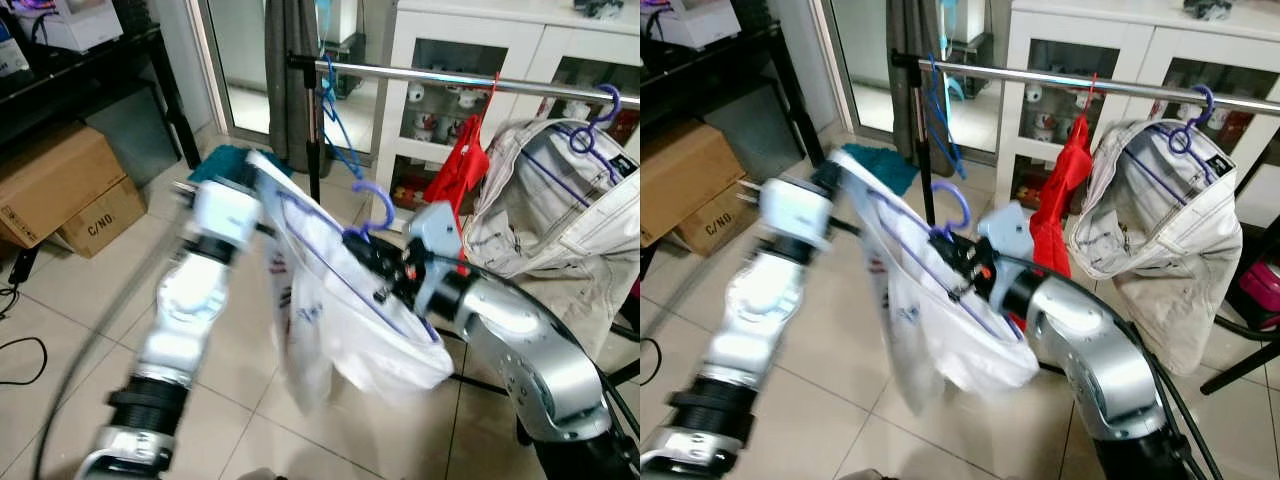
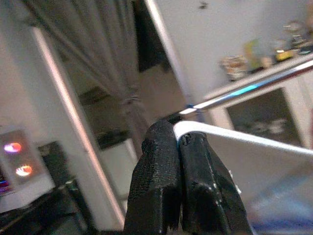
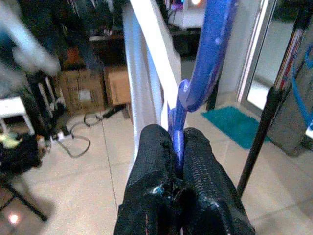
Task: Hang hanger
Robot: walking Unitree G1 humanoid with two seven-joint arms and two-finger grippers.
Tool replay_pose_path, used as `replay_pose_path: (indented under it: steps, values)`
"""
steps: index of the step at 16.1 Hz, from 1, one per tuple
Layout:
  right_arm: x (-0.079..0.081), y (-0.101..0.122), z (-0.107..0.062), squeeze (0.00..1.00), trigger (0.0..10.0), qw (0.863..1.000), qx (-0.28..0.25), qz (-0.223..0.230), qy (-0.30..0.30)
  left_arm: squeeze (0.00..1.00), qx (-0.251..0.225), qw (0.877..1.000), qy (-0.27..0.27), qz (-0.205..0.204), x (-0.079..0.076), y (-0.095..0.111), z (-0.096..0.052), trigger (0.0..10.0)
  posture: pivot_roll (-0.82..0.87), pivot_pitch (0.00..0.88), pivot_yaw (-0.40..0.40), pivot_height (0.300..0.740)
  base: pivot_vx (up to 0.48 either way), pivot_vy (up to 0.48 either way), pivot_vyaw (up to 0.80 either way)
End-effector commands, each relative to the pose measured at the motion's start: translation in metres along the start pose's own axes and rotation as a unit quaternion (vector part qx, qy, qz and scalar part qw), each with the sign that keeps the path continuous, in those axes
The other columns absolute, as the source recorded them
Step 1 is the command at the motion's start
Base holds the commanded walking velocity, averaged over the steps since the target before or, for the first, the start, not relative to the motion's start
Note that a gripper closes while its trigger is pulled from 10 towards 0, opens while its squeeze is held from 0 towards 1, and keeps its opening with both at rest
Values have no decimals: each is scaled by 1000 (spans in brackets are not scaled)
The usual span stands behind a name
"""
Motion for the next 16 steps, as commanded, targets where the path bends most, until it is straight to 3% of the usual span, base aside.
replay_pose_path:
  steps: [1, 2, 3, 5, 6, 7, 8, 9, 10, 12, 13, 14, 15, 16]
  values:
    - [10, -1, -4, 0, 0, 999, 3, -3, 38, 0, 32, 998, 51, 4, 39, -8, 10, 0, -137, 0, 78, 740, 0, 0, 0]
    - [12, 0, -5, 0, 0, 999, 3, -2, 47, 0, 43, 998, 54, 6, 44, -12, 12, 0, -137, 0, 78, 740, 0, 0, 0]
    - [20, 4, -10, 0, 0, 997, -2, 3, 75, 0, 102, 993, 51, 23, 61, -36, 12, 0, -141, 0, 86, 740, 0, 0, 0]
    - [25, 11, -15, 0, 0, 995, -15, 14, 96, 0, 172, 984, 35, 34, 71, -65, 6, 0, -142, 0, 90, 740, 0, 0, 0]
    - [27, 17, -18, 0, 0, 994, -29, 23, 106, 0, 220, 975, 23, 34, 73, -85, -3, 0, -143, 0, 94, 740, 0, 0, 0]
    - [27, 20, -19, 0, 0, 993, -37, 30, 106, 0, 238, 970, 21, 29, 73, -94, -8, 0, -145, 0, 97, 740, 0, 0, 0]
    - [24, 24, -20, 0, 0, 993, -51, 41, 99, 0, 253, 967, -13, 10, 57, -103, -16, 0, -145, 0, 97, 740, 0, 0, 0]
    - [24, 24, -20, 0, 0, 993, -51, 41, 99, 0, 253, 967, -13, 10, 57, -103, -16, 0, -145, 0, 97, 740, 0, 0, 0]
    - [22, 30, -15, 0, 0, 991, -77, 69, 84, 0, 217, 972, -73, -53, 15, -86, -14, 0, -141, 0, 101, 740, 0, 0, 0]
    - [17, 35, -6, 0, 0, 988, -106, 99, 45, 0, 167, 970, -135, -114, -26, -58, -12, 0, -135, 0, 96, 740, 0, 0, 0]
    - [8, 37, 3, 0, 0, 985, -125, 122, -2, 0, 119, 958, -209, -160, -68, -27, -14, 0, -133, 0, 95, 740, 0, 0, 0]
    - [-1, 34, 11, 0, 0, 982, -125, 131, -47, 0, 91, 946, -249, -185, -95, -3, -17, 0, -129, 0, 95, 740, 0, 0, 0]
    - [-1, 34, 11, 0, 0, 982, -125, 131, -47, 0, 91, 946, -249, -185, -95, -3, -17, 0, -129, 0, 95, 740, 0, 0, 0]
    - [-9, 32, 13, 0, 0, 980, -126, 135, -79, 0, 77, 941, -264, -197, -107, 10, -18, 0, -128, 0, 97, 740, 0, 0, 0]
Point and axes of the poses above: a point about 5 cm out from each wrist's last joint towards the gripper, its own z axis pointing out of the wrist towards the gripper, its own y axis along the axis of the wrist's last joint, x = y × z, the point moved 4 cm from there along z, pointing out of the wrist towards the gripper, and after that the axes turned 12 degrees about z, right-handed, at the moved point
